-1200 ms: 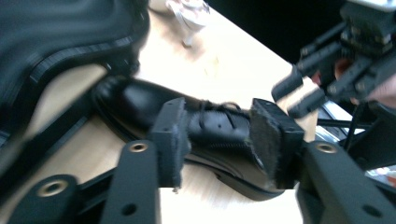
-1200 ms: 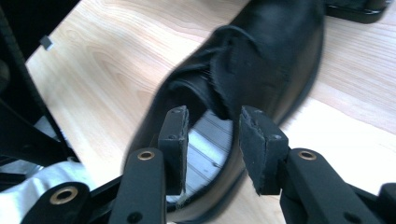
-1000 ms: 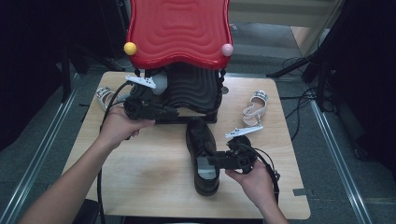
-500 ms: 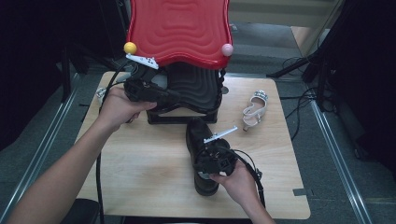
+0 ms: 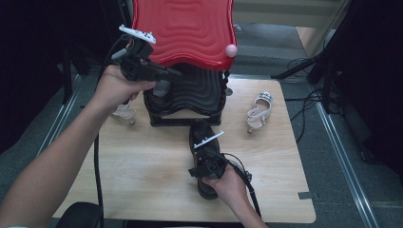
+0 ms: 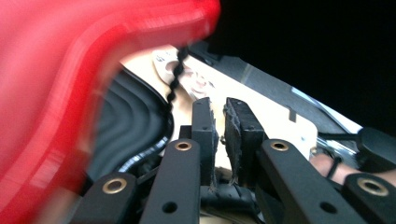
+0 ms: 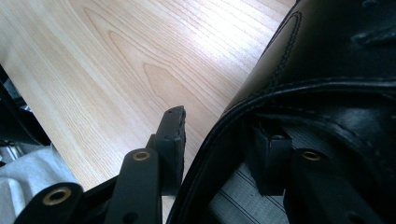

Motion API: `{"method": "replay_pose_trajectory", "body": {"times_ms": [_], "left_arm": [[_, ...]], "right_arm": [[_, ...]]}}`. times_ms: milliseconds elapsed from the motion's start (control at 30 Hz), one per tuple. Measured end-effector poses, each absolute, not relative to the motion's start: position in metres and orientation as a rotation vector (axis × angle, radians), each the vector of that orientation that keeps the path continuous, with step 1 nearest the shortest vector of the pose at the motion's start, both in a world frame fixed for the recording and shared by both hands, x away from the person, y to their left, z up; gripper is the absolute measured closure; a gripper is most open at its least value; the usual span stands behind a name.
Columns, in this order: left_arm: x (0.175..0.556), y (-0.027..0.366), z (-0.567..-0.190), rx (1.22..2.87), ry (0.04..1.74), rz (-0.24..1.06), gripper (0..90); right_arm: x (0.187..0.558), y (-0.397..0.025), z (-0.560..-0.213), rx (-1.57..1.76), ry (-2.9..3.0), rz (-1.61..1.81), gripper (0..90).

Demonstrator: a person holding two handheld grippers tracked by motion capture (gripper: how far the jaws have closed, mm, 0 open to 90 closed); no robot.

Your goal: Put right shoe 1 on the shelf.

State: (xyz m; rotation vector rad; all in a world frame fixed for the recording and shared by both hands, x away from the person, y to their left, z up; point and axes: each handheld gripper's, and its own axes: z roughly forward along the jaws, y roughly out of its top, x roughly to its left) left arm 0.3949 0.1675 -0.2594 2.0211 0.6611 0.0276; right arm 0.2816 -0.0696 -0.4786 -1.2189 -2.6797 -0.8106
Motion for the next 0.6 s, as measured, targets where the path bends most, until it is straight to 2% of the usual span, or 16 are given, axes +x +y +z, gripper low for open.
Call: {"method": "replay_pose_trajectory", "body": {"times_ms": [267, 500, 600], "left_arm": [[0.416, 0.163, -0.233, 2.009, 0.698, 0.093, 83.3], [0.437, 0.153, -0.228, 2.024, 0.742, 0.145, 84.2], [0.444, 0.152, -0.232, 2.026, 0.765, 0.157, 84.5]], "right_arm": [[0.283, -0.072, -0.481, -1.225, -2.656, -0.826, 66.9], [0.287, -0.082, -0.479, -1.241, -2.613, -0.816, 81.0], [0.287, -0.091, -0.477, -1.241, -2.597, -0.829, 83.6]]}}
